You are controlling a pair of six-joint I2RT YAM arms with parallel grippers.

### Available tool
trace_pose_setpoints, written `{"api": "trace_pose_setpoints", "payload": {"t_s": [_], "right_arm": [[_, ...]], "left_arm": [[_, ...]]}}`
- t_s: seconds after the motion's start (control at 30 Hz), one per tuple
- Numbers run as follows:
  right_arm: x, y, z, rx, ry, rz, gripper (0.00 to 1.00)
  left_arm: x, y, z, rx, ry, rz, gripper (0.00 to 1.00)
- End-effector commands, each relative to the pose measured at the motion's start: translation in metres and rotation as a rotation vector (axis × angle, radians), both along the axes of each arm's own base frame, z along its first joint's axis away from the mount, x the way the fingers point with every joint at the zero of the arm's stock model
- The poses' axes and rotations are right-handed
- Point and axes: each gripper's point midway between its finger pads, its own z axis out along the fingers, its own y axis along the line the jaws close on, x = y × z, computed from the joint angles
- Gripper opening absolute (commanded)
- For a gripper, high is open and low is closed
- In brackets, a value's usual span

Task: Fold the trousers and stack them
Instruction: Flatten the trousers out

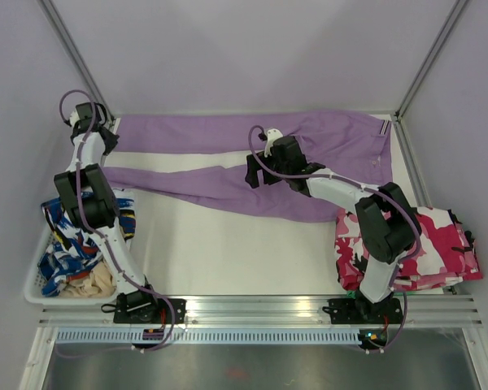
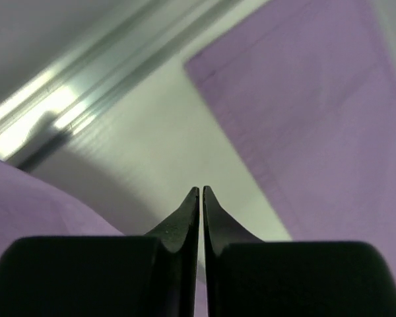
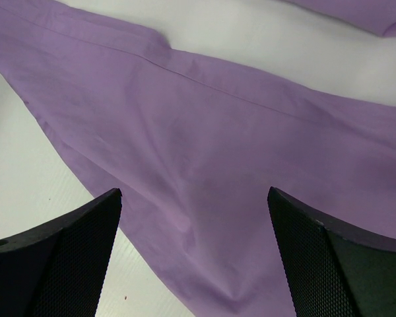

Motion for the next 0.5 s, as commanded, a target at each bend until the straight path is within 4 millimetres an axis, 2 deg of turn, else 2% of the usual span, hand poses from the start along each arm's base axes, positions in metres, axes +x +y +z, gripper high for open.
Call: {"api": "trace_pose_setpoints", "payload": {"t_s": [0.0, 0.03, 0.07, 0.1, 0.13, 0.17, 0.2, 0.23, 0.27, 0.3, 0.47], "right_arm": [[0.012, 0.006, 0.024, 0.039, -0.049, -0.014, 0.98], [0.011, 0.005, 0.028, 0.036, -0.059, -0.013, 0.98], [0.011, 0.003, 0.028, 0.029, -0.058, -0.017, 0.98], [0.011, 0.001, 0.030, 0.024, -0.067, -0.025, 0.98], [0.010, 0.000, 0.035, 0.027, -0.076, -0.028, 0.98], [0.009, -0.001, 0.036, 0.028, -0.078, -0.029, 0.98], [0.007, -0.001, 0.036, 0.032, -0.077, -0.025, 0.98], [0.005, -0.002, 0.038, 0.043, -0.072, -0.028, 0.98], [0.003, -0.002, 0.036, 0.049, -0.067, -0.024, 0.98], [0.001, 0.001, 0.038, 0.065, -0.067, -0.015, 0.98], [-0.004, 0.005, 0.032, 0.089, -0.034, -0.012, 0.98]], "left_arm": [[-0.008, -0.024, -0.026, -0.030, 0.071, -0.093, 0.09], [-0.011, -0.027, -0.026, -0.022, 0.078, -0.093, 0.24], [-0.015, -0.025, -0.013, -0.003, 0.065, -0.080, 0.31], [-0.020, -0.024, -0.008, 0.004, 0.064, -0.068, 0.43], [-0.031, -0.026, -0.013, -0.007, 0.084, -0.043, 0.70], [-0.036, -0.026, 0.008, 0.009, 0.046, -0.035, 0.74], [-0.040, -0.025, 0.014, 0.021, 0.033, -0.026, 0.81], [-0.050, -0.026, 0.009, 0.022, 0.039, -0.017, 0.86], [-0.057, -0.025, 0.024, 0.045, 0.017, 0.004, 0.87], [-0.061, -0.025, 0.028, 0.049, 0.012, 0.015, 0.89], [-0.091, -0.023, 0.021, 0.030, 0.056, 0.123, 0.91]]}}
